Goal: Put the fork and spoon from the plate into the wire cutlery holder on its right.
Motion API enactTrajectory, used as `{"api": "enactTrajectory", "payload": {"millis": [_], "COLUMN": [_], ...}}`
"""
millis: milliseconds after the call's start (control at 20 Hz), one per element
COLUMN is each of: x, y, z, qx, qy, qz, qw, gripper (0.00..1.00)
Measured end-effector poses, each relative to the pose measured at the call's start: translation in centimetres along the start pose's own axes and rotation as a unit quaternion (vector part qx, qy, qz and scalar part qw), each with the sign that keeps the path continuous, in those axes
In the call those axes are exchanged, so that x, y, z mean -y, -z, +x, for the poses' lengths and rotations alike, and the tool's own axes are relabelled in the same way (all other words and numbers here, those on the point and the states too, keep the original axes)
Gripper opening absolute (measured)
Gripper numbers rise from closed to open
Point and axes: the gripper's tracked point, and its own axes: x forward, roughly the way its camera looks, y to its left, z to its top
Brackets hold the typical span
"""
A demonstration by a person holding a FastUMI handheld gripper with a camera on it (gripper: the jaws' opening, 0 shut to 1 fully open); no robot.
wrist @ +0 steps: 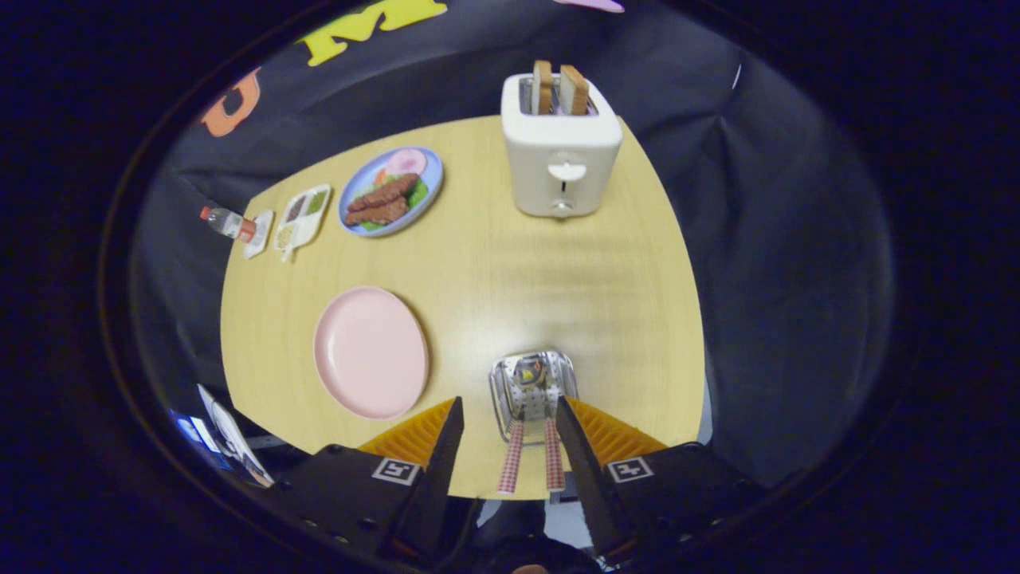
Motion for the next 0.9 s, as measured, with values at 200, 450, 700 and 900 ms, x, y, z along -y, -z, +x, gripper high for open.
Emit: {"api": "enactTrajectory", "payload": {"millis": [200, 450, 700, 900], "x": [-2.5, -4.5, -5.2, -5.9], "y": [-5.0, -8.3, -6.4, -3.3], "z": [-4.0, -11.7, -20.3, -24.7], "qx": [0.178, 0.370, 0.518, 0.597], "qy": [-0.021, -0.022, -0.014, 0.008], "qz": [-0.012, -0.025, -0.009, -0.009], "qw": [0.984, 0.929, 0.855, 0.802], "gripper": [0.87, 0.97, 0.96, 0.96]}}
